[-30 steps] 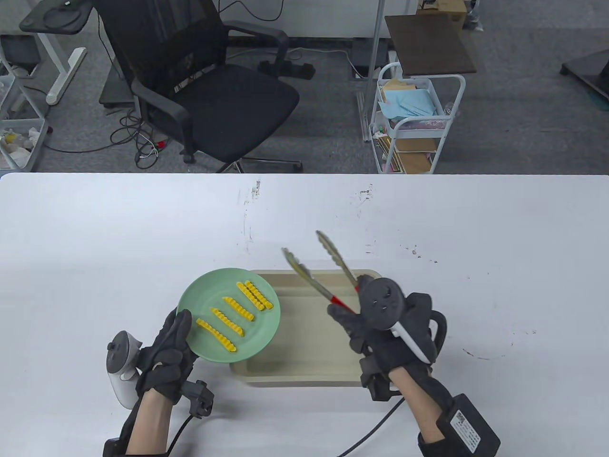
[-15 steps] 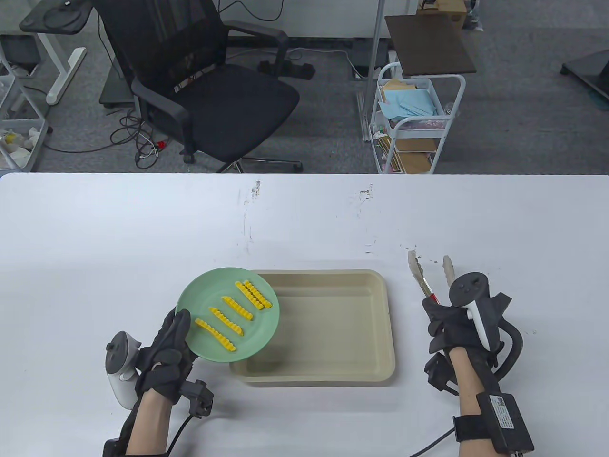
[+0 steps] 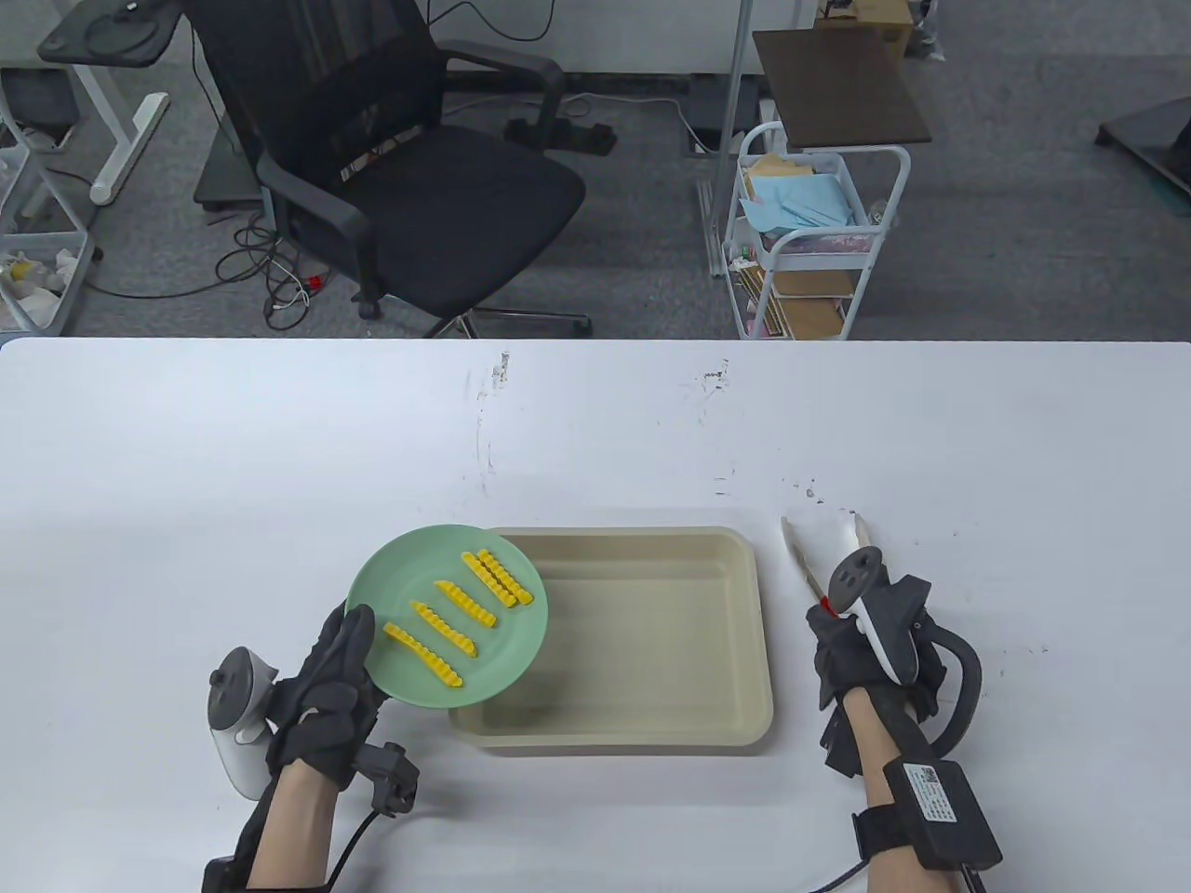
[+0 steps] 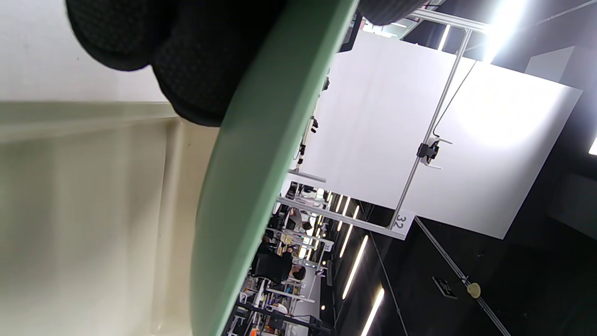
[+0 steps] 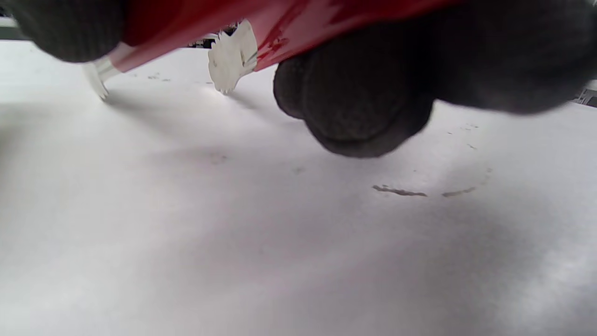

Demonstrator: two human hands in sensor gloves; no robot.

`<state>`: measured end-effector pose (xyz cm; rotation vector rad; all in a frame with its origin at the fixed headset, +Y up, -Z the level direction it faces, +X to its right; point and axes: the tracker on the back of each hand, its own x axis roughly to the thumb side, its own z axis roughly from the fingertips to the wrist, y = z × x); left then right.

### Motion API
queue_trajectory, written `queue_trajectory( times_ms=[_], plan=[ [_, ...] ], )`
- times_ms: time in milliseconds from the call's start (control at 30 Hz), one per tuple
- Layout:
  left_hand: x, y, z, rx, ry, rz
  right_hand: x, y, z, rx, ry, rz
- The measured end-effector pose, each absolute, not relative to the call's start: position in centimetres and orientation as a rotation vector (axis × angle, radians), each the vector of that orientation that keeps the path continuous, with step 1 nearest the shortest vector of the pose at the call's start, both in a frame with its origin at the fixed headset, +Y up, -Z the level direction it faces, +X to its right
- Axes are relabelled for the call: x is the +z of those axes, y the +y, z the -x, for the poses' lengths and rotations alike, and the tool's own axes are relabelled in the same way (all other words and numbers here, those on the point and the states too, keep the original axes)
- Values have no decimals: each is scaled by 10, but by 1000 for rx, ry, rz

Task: Hold plate and receive fries gripped by tongs from baking tray

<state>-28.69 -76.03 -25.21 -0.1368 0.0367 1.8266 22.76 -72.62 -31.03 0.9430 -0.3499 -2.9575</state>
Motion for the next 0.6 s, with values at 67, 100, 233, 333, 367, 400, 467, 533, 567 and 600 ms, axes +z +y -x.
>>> queue_trajectory(
  times_ms=[67,100,233,333,367,400,467,533,567,600],
  plan=[
    [-252,-760,287,1826,37,137,-311,-731,-227,-2906,-417,-905],
    [-252,-760,287,1827,36,138,-312,-733,-226,-2876,-445,-879],
    [-252,-760,287,1827,36,135,-310,-744,-221,-2784,-502,-820],
    [-252,-760,287,1820,39,136,-309,-750,-223,-2741,-542,-816],
    [-252,-760,287,1818,39,136,-309,-750,-223,-2734,-556,-813],
    [-252,-761,287,1817,40,138,-308,-750,-224,-2724,-557,-812],
    [-252,-761,287,1819,39,142,-308,-749,-224,-2722,-546,-806],
    [-252,-761,287,1821,41,141,-308,-748,-223,-2719,-553,-808],
    [-252,-760,287,1820,42,139,-308,-748,-223,-2722,-553,-809],
    [-252,-760,287,1820,43,138,-308,-748,-223,-2733,-550,-814]
  ],
)
